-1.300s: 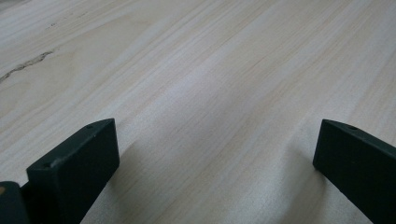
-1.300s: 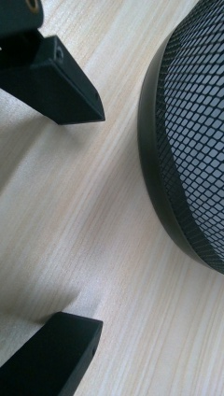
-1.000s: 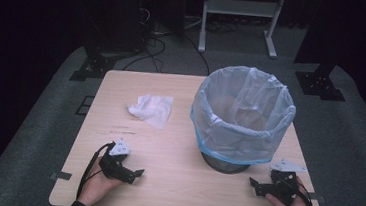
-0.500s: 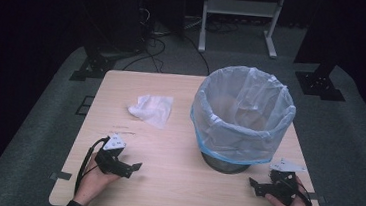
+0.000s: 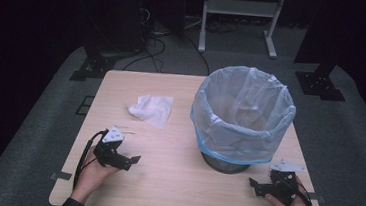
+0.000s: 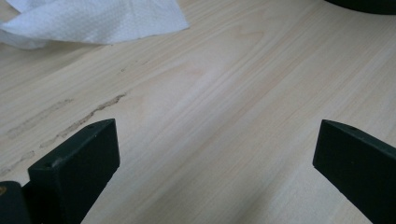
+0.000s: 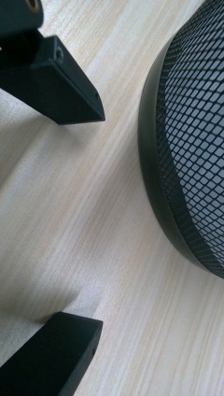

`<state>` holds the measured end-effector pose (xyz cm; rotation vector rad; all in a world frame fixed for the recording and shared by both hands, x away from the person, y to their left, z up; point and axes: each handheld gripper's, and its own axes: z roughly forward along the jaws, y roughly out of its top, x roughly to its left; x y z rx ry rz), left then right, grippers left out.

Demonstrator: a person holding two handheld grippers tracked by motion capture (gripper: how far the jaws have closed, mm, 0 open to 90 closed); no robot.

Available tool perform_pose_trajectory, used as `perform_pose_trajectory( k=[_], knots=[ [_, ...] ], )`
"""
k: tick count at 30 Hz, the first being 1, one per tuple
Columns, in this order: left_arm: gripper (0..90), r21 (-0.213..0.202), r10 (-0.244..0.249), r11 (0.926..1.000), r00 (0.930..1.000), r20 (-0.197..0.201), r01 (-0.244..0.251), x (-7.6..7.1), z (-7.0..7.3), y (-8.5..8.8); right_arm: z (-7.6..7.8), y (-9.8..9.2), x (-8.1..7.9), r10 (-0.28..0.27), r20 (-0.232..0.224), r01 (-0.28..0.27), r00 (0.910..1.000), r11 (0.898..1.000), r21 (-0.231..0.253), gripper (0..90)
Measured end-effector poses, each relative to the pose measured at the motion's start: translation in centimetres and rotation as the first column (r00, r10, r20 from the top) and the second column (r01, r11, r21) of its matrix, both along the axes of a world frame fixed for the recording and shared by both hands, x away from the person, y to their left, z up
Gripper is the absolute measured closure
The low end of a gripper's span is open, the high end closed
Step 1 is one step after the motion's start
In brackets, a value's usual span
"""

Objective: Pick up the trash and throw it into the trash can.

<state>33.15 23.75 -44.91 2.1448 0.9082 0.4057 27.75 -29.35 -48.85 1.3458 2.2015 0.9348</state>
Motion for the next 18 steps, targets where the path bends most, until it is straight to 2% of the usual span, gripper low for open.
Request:
perform_pose_trajectory(
  k=[2, 5, 13, 16, 18],
  knots=[
    [0.0, -0.001, 0.0, 1.0, 1.0, 0.001, 0.0, 0.2, 0.1, 0.0, 0.0, 0.0, 0.0, 0.0, 0.0, 0.0, 1.0, 1.0, 0.001, 0.9],
    [0.0, -0.029, 0.005, 0.9996, 1.0, 0.003, -0.005, 0.5, 0.2, 0.2, 0.0, 0.0, 0.0, -0.001, -0.002, 0.001, 1.0, 1.0, 0.001, 0.9],
    [0.0, -0.026, 0.02, 0.9995, 0.9998, 0.002, -0.02, 1.7, 0.8, 0.5, 0.0, 0.0, 0.0, -0.001, -0.002, 0.001, 1.0, 1.0, 0.001, 0.9],
    [0.0, -0.058, 0.028, 0.9979, 0.9996, 0.004, -0.027, 2.1, 0.8, 0.6, 0.0, 0.0, 0.0, -0.001, -0.002, 0.001, 1.0, 1.0, 0.002, 0.9],
    [0.0, -0.036, 0.029, 0.9989, 0.9996, 0.0, -0.029, 2.5, 1.0, 0.5, 0.0, 0.0, 0.0, -0.001, -0.002, 0.001, 1.0, 1.0, 0.001, 0.9]
  ],
)
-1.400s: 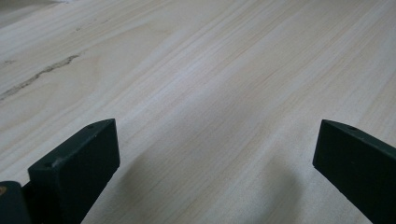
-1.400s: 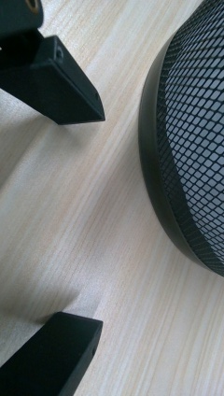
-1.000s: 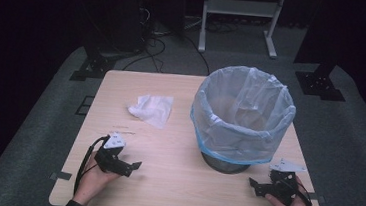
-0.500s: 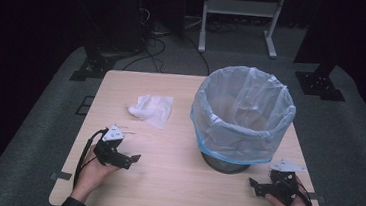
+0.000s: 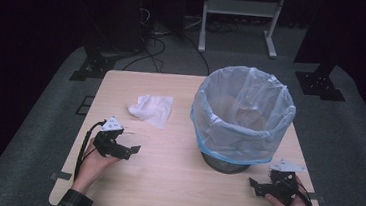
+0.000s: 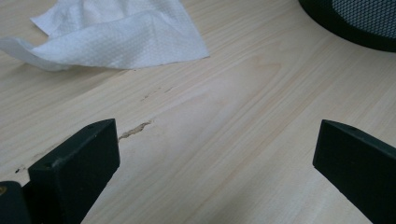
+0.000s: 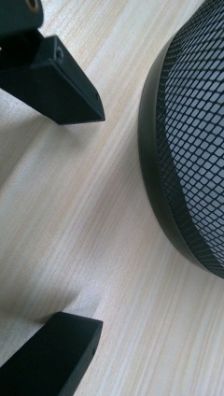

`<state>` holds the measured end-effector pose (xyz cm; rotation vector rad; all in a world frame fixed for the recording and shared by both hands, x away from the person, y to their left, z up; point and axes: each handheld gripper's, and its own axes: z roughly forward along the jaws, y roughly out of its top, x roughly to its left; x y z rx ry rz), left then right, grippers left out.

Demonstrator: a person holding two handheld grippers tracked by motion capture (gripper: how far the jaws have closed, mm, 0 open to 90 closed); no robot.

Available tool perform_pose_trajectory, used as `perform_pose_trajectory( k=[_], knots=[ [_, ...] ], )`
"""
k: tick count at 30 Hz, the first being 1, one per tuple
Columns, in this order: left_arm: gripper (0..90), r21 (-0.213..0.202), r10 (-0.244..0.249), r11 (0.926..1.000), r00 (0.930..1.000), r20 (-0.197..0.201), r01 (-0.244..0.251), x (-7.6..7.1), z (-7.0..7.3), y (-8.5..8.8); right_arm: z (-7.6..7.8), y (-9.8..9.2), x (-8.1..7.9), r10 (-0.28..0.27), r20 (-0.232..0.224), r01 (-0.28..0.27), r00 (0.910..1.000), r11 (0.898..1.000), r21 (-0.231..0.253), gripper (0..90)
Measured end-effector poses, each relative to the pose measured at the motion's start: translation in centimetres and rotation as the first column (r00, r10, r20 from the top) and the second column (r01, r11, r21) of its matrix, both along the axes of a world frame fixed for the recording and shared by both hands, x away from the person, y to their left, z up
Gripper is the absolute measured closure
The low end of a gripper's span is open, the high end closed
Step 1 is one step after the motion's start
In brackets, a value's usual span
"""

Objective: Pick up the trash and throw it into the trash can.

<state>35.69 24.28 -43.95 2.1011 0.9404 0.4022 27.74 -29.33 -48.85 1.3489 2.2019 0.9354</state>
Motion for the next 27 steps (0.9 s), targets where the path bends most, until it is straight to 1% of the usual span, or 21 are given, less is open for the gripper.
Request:
perform_pose_trajectory(
  k=[3, 4, 5, 7, 8, 10, 11, 13, 14, 15, 16, 19, 20, 22, 24, 25, 26, 27],
  knots=[
    [0.0, -0.004, 0.005, 1.0, 1.0, 0.004, -0.005, 0.7, 0.3, 0.0, 0.0, 0.0, 0.0, 0.0, 0.0, 0.0, 1.0, 1.0, -0.001, 0.9],
    [0.0, -0.015, 0.01, 0.9998, 0.9999, 0.013, -0.01, 0.8, 0.3, 0.0, 0.0, 0.0, 0.0, 0.0, 0.001, 0.0, 1.0, 1.0, 0.0, 0.9],
    [0.0, -0.025, 0.013, 0.9996, 0.9998, 0.014, -0.012, 1.0, 0.2, 0.0, 0.0, 0.0, 0.0, 0.0, 0.001, 0.0, 1.0, 1.0, 0.0, 0.9],
    [0.0, -0.018, 0.012, 0.9998, 0.9999, 0.007, -0.011, 1.2, 0.3, 0.0, 0.0, 0.0, 0.0, 0.0, 0.001, 0.0, 1.0, 1.0, 0.0, 0.9],
    [0.0, -0.004, 0.013, 0.9999, 0.9999, 0.005, -0.013, 1.6, 0.4, -0.1, 0.0, 0.0, 0.0, 0.0, 0.001, 0.0, 1.0, 1.0, 0.0, 0.9],
    [0.0, -0.013, 0.014, 0.9998, 0.9999, 0.006, -0.014, 2.0, 0.5, -0.2, 0.0, 0.0, 0.0, 0.001, 0.001, -0.001, 1.0, 1.0, 0.0, 0.9],
    [0.0, -0.008, 0.011, 0.9999, 0.9999, 0.007, -0.011, 2.2, 0.5, -0.2, 0.0, 0.0, 0.0, 0.0, 0.001, 0.0, 1.0, 1.0, 0.0, 0.9],
    [0.0, -0.028, 0.019, 0.9994, 0.9997, 0.018, -0.018, 2.5, 0.5, -0.2, 0.0, 0.0, 0.0, 0.0, 0.001, 0.0, 1.0, 1.0, 0.0, 0.9],
    [0.0, -0.031, 0.02, 0.9993, 0.9997, 0.016, -0.019, 2.6, 0.4, -0.2, 0.0, 0.0, 0.0, 0.0, 0.001, 0.0, 1.0, 1.0, 0.0, 0.9],
    [0.0, -0.016, 0.021, 0.9997, 0.9998, 0.002, -0.021, 2.9, 0.4, -0.2, 0.0, 0.0, 0.0, 0.001, 0.001, -0.001, 1.0, 1.0, 0.001, 0.9],
    [0.0, -0.005, 0.018, 0.9998, 0.9998, 0.003, -0.018, 3.1, 0.5, -0.3, 0.0, 0.0, 0.0, 0.001, 0.001, -0.001, 1.0, 1.0, 0.0, 0.9],
    [0.0, -0.014, 0.021, 0.9997, 0.9997, 0.016, -0.021, 3.6, 0.8, -0.5, 0.0, 0.0, 0.0, 0.0, 0.001, 0.0, 1.0, 1.0, 0.0, 0.9],
    [0.0, -0.01, 0.019, 0.9998, 0.9996, 0.022, -0.019, 3.8, 0.9, -0.5, 0.0, 0.0, 0.0, 0.0, 0.001, 0.0, 1.0, 1.0, 0.0, 0.9],
    [0.0, -0.005, 0.021, 0.9998, 0.9996, 0.017, -0.021, 4.3, 1.0, -0.6, 0.0, 0.0, 0.0, 0.0, 0.001, 0.0, 1.0, 1.0, 0.0, 0.9],
    [0.0, -0.013, 0.026, 0.9996, 0.9994, 0.022, -0.025, 4.7, 1.2, -0.7, 0.0, 0.0, 0.0, 0.0, 0.001, 0.0, 1.0, 1.0, 0.0, 0.9],
    [0.0, -0.013, 0.026, 0.9996, 0.9994, 0.022, -0.025, 4.7, 1.2, -0.7, 0.0, 0.0, 0.0, 0.0, 0.001, 0.0, 1.0, 1.0, 0.0, 0.9],
    [0.0, -0.021, 0.027, 0.9994, 0.9991, 0.032, -0.027, 5.0, 1.2, -0.8, 0.0, 0.0, 0.0, 0.0, 0.001, 0.0, 1.0, 1.0, 0.0, 0.9],
    [0.0, -0.015, 0.025, 0.9996, 0.9993, 0.028, -0.024, 5.4, 1.3, -1.0, 0.0, 0.0, 0.0, 0.0, 0.001, 0.0, 1.0, 1.0, 0.0, 0.9]
  ],
)
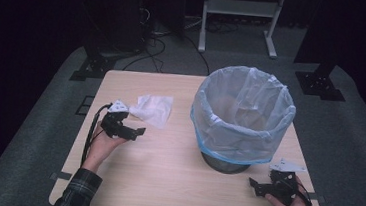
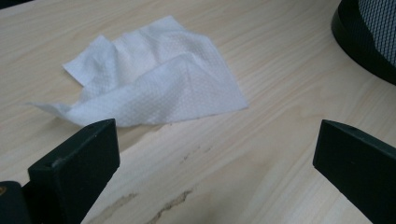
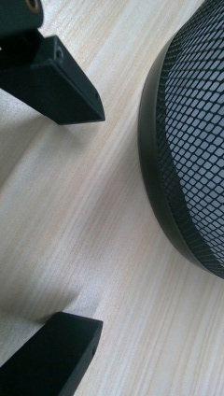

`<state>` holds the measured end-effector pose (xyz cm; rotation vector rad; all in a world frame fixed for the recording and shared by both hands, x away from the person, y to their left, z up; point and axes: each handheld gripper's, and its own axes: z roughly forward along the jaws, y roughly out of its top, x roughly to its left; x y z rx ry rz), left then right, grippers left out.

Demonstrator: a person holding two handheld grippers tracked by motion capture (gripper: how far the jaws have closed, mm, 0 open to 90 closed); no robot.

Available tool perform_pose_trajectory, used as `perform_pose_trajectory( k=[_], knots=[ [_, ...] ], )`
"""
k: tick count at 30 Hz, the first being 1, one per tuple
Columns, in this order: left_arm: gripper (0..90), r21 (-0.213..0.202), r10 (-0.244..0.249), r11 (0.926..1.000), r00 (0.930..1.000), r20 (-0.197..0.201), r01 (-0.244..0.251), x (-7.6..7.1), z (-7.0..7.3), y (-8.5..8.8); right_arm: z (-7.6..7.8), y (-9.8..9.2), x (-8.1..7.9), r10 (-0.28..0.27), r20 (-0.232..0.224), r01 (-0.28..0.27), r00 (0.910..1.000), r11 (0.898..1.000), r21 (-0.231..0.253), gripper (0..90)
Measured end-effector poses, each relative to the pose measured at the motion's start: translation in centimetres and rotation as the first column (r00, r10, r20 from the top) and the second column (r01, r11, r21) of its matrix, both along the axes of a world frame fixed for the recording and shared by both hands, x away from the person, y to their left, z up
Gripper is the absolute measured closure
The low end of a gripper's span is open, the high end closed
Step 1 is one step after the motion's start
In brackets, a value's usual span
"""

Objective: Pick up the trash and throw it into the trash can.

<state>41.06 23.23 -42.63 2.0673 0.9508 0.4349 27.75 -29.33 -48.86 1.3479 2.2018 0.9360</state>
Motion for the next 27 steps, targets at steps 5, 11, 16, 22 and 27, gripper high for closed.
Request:
perform_pose_trajectory(
  k=[5, 11, 16, 22, 27],
  knots=[
    [0.0, -0.001, -0.004, 1.0, 1.0, 0.006, 0.004, 1.0, 0.0, -0.6, 0.0, 0.0, 0.0, 0.0, 0.0, 0.0, 1.0, 1.0, 0.0, 0.9],
    [0.0, 0.004, -0.014, 0.9999, 0.9999, 0.009, 0.014, 2.1, 0.2, -1.1, 0.0, 0.0, 0.0, 0.0, 0.0, 0.0, 1.0, 1.0, 0.0, 0.9],
    [0.0, -0.001, -0.017, 0.9999, 0.9997, 0.017, 0.017, 3.1, 0.3, -1.1, 0.0, 0.0, 0.0, 0.0, 0.0, 0.0, 1.0, 1.0, 0.0, 0.9],
    [0.0, 0.003, -0.017, 0.9999, 0.9995, 0.026, 0.017, 4.8, 0.5, -1.0, 0.0, 0.0, 0.0, 0.0, 0.0, 0.0, 1.0, 1.0, 0.001, 0.9],
    [0.0, -0.007, -0.017, 0.9998, 0.9997, 0.018, 0.017, 6.2, 0.0, -1.0, 0.0, 0.0, 0.0, 0.0, 0.0, 0.0, 1.0, 1.0, 0.0, 0.9]
  ],
)
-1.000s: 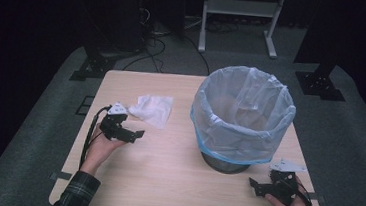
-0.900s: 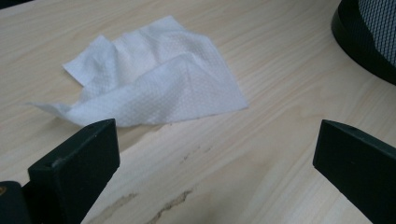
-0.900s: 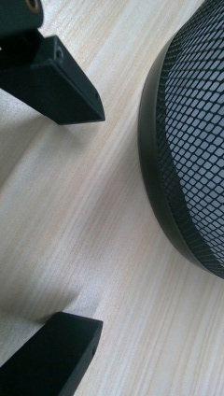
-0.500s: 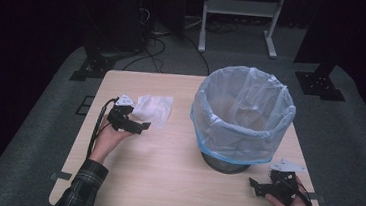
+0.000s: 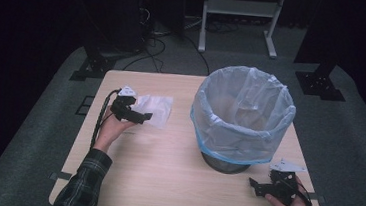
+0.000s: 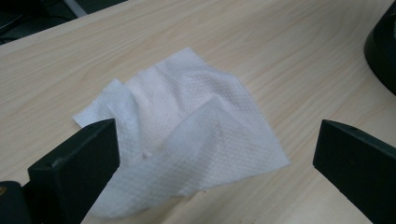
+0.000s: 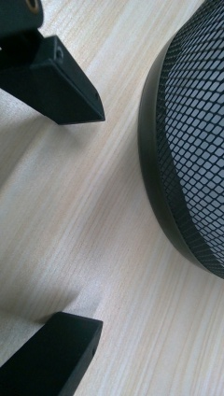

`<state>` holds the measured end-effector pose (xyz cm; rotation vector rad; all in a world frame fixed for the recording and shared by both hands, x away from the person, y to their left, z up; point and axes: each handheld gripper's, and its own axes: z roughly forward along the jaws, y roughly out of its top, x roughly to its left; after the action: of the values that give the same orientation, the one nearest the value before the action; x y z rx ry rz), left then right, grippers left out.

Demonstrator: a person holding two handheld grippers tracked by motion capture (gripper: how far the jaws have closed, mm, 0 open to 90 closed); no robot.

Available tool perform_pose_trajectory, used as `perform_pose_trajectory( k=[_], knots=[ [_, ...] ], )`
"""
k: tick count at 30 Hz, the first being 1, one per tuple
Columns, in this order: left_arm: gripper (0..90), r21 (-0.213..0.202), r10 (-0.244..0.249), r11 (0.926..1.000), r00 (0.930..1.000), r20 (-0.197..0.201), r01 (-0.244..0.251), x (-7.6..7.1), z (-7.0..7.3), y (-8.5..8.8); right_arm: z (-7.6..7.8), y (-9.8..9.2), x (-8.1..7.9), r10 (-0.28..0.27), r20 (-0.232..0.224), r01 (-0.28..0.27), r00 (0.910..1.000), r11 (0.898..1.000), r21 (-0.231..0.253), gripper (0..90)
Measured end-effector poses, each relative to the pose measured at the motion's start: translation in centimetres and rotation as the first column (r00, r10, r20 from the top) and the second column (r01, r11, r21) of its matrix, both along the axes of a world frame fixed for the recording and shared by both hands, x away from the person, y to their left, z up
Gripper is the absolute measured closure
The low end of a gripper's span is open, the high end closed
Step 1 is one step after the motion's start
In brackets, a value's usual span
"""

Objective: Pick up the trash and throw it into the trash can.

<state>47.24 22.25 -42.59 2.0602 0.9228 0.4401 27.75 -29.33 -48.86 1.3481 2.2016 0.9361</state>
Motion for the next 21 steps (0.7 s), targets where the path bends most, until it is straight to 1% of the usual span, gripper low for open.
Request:
perform_pose_trajectory(
  k=[1, 2, 3, 4, 5, 7, 9, 10, 11, 13, 14, 15, 17, 18, 19, 21],
  knots=[
    [0.0, 0.0, 0.0, 1.0, 1.0, -0.004, 0.0, 0.3, -0.1, 0.0, 0.0, 0.0, 0.0, 0.0, 0.0, 0.0, 1.0, 1.0, 0.0, 0.9],
    [0.0, 0.0, 0.0, 1.0, 1.0, -0.004, 0.0, 0.3, -0.1, 0.0, 0.0, 0.0, 0.0, 0.0, 0.0, 0.0, 1.0, 1.0, 0.0, 0.9],
    [0.0, -0.01, 0.006, 0.9999, 0.9999, 0.011, -0.006, 0.6, -0.3, 0.0, 0.0, 0.0, 0.0, 0.0, 0.0, 0.0, 1.0, 1.0, 0.001, 0.9],
    [0.0, -0.007, 0.002, 1.0, 1.0, 0.0, -0.002, 1.3, -0.5, 0.1, 0.0, 0.0, 0.0, 0.0, 0.0, 0.0, 1.0, 1.0, 0.0, 0.9],
    [0.0, -0.017, 0.003, 0.9998, 1.0, -0.003, -0.004, 1.6, -0.7, 0.0, 0.0, 0.0, 0.0, 0.0, 0.0, 0.0, 1.0, 1.0, 0.0, 0.9],
    [0.0, -0.013, 0.002, 0.9999, 1.0, -0.009, -0.002, 2.1, -0.9, 0.0, 0.0, 0.0, 0.0, 0.0, 0.0, 0.0, 1.0, 1.0, 0.0, 0.9],
    [0.0, -0.01, 0.004, 0.9999, 1.0, 0.007, -0.004, 2.6, -1.2, 0.0, 0.0, 0.0, 0.0, 0.0, 0.0, 0.0, 1.0, 1.0, 0.0, 0.9],
    [0.0, -0.008, 0.008, 0.9999, 1.0, -0.002, -0.009, 2.9, -1.3, 0.0, 0.0, 0.0, 0.0, 0.001, 0.0, -0.001, 1.0, 1.0, 0.0, 0.9],
    [0.0, -0.008, 0.008, 0.9999, 1.0, -0.002, -0.009, 2.9, -1.3, 0.0, 0.0, 0.0, 0.0, 0.0, 0.0, 0.0, 1.0, 1.0, 0.0, 0.9],
    [0.0, 0.007, 0.011, 0.9999, 0.9999, -0.008, -0.011, 3.7, -1.8, 0.1, 0.0, 0.0, 0.0, 0.0, 0.0, 0.0, 1.0, 1.0, 0.0, 0.9],
    [0.0, 0.007, 0.011, 0.9999, 0.9999, -0.008, -0.011, 3.7, -1.8, 0.1, 0.0, 0.0, 0.0, 0.0, 0.0, 0.0, 1.0, 1.0, 0.0, 0.9],
    [0.0, 0.022, 0.012, 0.9997, 0.9996, -0.024, -0.011, 4.2, -2.2, 0.1, 0.0, 0.0, 0.0, 0.0, 0.0, 0.0, 1.0, 1.0, 0.0, 0.9],
    [0.0, 0.03, 0.018, 0.9994, 0.9997, -0.014, -0.018, 4.4, -2.6, 0.2, 0.0, 0.0, 0.0, 0.0, 0.0, 0.0, 1.0, 1.0, 0.0, 0.9],
    [0.0, 0.028, 0.026, 0.9993, 0.9996, -0.011, -0.026, 4.6, -2.8, 0.2, 0.0, 0.0, 0.0, 0.0, 0.0, 0.0, 1.0, 1.0, 0.001, 0.9],
    [0.0, 0.023, 0.036, 0.9991, 0.9992, -0.016, -0.035, 4.7, -3.0, 0.3, 0.0, 0.0, 0.0, 0.0, 0.0, 0.0, 1.0, 1.0, 0.0, 0.9],
    [0.0, 0.021, 0.036, 0.9991, 0.9988, -0.033, -0.036, 4.9, -3.4, 0.4, 0.0, 0.0, 0.0, 0.0, 0.0, 0.0, 1.0, 1.0, 0.0, 0.9]
  ],
)
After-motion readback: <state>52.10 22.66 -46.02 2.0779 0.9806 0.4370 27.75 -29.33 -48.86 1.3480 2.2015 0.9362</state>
